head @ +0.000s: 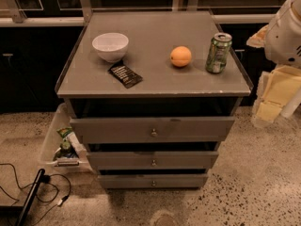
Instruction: Open top drawer
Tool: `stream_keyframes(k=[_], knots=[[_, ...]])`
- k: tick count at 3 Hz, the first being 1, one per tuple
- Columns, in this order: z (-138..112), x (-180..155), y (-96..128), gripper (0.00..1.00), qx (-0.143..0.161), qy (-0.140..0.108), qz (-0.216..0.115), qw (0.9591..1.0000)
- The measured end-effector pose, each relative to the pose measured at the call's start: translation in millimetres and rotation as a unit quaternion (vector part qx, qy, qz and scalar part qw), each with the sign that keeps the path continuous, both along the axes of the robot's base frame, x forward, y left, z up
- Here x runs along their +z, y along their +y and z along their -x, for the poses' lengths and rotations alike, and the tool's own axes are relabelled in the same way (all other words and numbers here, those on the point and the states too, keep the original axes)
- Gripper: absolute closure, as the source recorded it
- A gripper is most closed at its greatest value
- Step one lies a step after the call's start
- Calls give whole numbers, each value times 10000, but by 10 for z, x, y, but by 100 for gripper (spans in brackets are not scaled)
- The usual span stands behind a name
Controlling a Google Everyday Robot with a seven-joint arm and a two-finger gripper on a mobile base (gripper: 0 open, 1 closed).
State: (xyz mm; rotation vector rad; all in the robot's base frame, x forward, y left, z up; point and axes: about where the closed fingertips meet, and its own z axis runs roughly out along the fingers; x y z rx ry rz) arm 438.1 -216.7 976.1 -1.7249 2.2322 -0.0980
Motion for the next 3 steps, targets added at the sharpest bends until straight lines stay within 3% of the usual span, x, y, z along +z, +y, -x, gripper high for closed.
stream_keyframes(k=[1,2,3], knots=[[0,0,0,0,0,0,0,10000],[-55,-301,9,0,58,184,-89,9998],[-97,-847,26,0,219,427,-383,9981]])
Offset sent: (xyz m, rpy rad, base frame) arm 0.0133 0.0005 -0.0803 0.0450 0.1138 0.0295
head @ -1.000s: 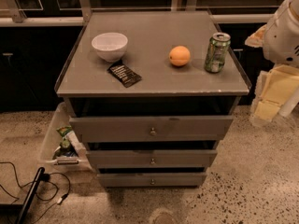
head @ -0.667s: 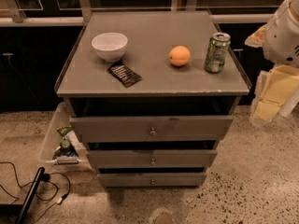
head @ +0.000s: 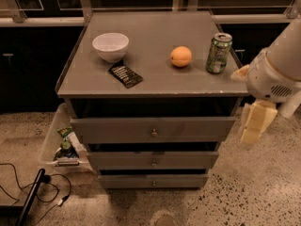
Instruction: Open top drawer
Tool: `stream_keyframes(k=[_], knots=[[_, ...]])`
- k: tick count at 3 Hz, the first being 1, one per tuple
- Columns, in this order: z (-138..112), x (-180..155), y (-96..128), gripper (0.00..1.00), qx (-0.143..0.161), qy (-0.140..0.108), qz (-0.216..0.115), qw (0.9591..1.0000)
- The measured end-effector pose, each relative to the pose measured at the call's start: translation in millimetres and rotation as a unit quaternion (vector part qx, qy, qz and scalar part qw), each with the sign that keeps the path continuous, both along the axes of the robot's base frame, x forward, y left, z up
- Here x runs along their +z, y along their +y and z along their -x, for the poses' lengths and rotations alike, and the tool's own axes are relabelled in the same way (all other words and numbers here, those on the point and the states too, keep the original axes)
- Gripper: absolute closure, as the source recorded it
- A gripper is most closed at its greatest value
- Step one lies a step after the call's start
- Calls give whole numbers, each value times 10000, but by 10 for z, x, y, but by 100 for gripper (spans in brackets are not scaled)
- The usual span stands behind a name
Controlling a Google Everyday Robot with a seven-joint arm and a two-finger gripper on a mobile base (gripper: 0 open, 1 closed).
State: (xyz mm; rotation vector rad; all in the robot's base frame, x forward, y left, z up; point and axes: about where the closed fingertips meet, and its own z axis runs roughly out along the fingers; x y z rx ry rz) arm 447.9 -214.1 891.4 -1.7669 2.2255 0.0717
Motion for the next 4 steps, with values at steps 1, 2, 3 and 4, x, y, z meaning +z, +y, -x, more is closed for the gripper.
stream_keyframes(k=[1,2,3,4], knots=[[13,-495,13,0,248,-65,-309,9992],[15,-900,24,0,516,-226,-563,9968],[-18,-897,19,0,645,-357,-516,9959],[-17,-900,21,0,647,-355,-514,9959]])
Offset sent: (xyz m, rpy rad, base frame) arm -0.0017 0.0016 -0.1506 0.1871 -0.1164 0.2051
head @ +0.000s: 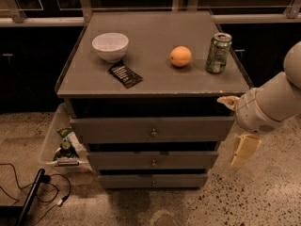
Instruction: Open top drawer
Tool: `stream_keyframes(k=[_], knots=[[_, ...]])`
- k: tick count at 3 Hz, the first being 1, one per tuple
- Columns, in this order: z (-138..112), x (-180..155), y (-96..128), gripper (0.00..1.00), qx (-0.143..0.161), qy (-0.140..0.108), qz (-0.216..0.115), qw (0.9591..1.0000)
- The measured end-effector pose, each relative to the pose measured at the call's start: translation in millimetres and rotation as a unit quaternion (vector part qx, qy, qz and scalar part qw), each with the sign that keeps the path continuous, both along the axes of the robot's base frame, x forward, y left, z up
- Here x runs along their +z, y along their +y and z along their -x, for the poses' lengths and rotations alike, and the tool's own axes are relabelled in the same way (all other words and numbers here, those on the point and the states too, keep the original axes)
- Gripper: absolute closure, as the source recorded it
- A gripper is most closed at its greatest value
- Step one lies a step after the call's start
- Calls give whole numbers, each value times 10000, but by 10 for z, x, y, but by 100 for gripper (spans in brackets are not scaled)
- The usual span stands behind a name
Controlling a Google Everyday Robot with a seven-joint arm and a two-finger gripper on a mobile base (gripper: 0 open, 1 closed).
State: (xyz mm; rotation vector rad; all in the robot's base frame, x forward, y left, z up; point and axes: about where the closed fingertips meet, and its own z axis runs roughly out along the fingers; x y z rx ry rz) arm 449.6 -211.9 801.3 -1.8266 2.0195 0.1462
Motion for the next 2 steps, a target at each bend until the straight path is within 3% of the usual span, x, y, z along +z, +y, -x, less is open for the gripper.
stream_keyframes(k=[1,2], knots=[[-81,-291,17,0,34,-38,-2,10000],[-339,-709,-18,0,88,-232,-81,9997]])
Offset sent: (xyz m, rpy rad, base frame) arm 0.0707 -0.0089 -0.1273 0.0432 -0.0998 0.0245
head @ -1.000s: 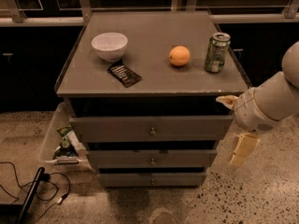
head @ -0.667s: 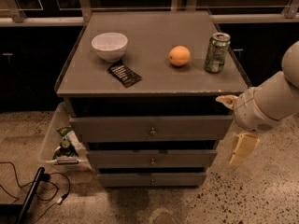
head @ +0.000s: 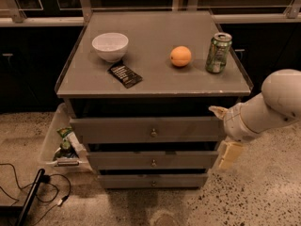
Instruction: Open top drawer
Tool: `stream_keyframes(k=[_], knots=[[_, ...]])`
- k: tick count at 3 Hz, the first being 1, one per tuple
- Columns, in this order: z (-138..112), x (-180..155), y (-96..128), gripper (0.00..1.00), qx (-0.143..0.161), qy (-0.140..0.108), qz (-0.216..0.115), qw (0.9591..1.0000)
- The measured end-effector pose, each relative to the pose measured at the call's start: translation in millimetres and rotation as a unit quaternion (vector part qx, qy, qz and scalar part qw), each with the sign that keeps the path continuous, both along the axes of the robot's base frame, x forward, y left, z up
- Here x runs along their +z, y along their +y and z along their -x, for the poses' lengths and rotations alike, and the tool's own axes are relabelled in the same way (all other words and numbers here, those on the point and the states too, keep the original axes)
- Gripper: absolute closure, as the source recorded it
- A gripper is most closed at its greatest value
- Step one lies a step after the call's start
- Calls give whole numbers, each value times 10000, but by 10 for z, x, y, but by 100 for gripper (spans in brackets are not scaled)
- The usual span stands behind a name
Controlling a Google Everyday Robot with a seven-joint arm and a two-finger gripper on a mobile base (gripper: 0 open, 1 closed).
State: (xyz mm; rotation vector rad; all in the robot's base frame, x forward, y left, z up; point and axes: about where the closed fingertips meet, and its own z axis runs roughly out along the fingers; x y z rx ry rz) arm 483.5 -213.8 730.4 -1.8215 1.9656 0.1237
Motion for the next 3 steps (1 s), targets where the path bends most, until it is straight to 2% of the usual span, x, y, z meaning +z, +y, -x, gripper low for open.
stream_keyframes(k=[1,3], knots=[[-292,-326,4,0,108,-256,-147,9995],[-813,-634,166,0,612,-748,-357,9947]])
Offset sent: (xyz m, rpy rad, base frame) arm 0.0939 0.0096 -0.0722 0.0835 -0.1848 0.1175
